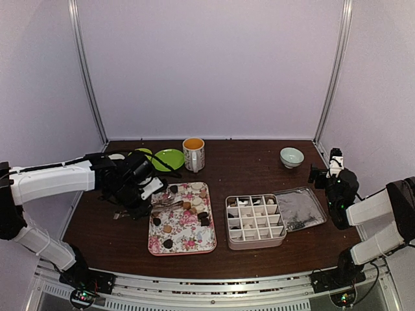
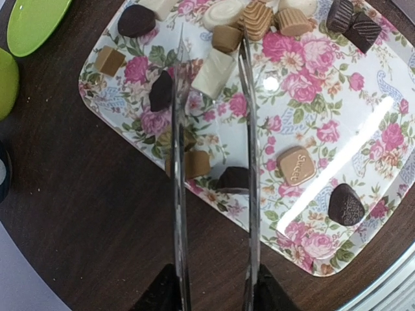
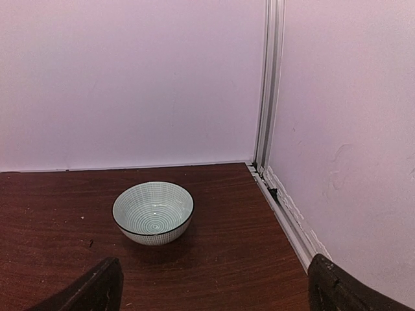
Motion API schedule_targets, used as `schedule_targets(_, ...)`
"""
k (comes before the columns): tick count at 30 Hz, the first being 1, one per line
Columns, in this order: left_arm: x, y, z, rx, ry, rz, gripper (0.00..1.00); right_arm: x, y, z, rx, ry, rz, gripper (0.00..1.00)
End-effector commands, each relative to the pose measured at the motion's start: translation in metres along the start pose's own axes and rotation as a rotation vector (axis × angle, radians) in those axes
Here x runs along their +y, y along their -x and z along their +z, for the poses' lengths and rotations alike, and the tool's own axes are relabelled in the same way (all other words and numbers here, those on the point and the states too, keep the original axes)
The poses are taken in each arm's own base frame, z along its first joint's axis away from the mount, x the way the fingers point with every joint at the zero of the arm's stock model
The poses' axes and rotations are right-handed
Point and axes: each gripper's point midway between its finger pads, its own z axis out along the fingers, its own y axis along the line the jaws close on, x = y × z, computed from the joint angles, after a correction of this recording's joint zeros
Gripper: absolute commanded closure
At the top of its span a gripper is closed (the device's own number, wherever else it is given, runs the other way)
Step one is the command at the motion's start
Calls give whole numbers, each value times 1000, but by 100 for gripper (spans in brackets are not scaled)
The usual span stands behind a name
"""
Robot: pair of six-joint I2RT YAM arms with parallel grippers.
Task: Pack the chocolate
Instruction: Pick up the fake chocolate from the plate.
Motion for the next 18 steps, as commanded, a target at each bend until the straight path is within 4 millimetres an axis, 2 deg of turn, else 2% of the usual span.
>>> schedule_targets(1,-6,-1,2,18,-40,-21,63,-1,5,3,-11,-7,4,0)
schedule_targets(9,-5,-6,0,44,-37,-64,74,-1,5,3,-11,-7,4,0)
schedule_targets(18,-7,13,-22,-28,-75,-154,76,-2,5,3,-11,-7,3,0)
